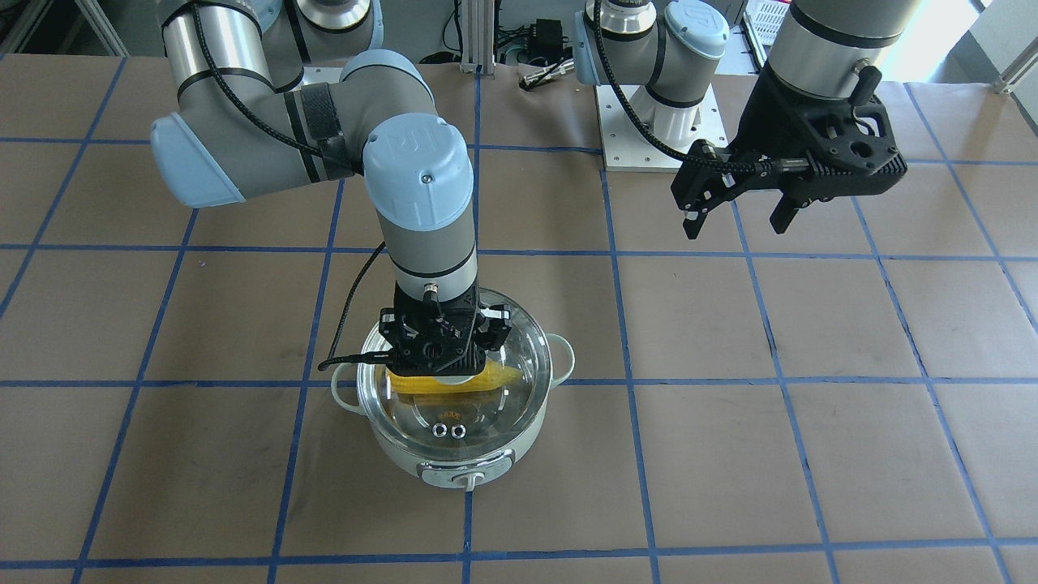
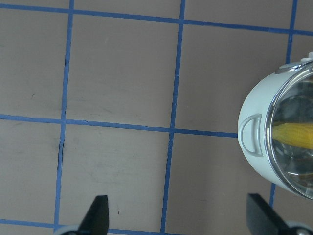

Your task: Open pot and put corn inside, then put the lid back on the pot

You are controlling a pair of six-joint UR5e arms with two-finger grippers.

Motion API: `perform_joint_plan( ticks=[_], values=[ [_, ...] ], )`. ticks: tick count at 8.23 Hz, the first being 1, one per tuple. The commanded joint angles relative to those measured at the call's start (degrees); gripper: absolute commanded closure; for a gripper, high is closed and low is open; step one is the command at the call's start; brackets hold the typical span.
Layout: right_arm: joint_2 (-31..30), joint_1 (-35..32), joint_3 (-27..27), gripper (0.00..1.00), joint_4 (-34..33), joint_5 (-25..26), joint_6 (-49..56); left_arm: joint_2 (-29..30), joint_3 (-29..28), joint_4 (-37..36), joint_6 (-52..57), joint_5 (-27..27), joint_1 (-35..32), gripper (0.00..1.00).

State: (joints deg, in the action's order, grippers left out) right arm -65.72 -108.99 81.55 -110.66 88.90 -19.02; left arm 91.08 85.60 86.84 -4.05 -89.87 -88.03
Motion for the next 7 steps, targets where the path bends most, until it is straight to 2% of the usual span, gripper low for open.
perform_joint_plan(
  ticks=[1, 7],
  values=[
    [-0.5, 0.0, 0.0, 0.84, 0.1, 0.6, -0.4, 0.4, 0.1, -0.2, 0.0, 0.0, 0.0, 0.0],
    [-0.5, -0.1, 0.3, 0.84, 0.1, 0.2, -1.5, 0.2, 0.1, 0.0, 0.0, 0.0, 0.0, 0.0]
  ],
)
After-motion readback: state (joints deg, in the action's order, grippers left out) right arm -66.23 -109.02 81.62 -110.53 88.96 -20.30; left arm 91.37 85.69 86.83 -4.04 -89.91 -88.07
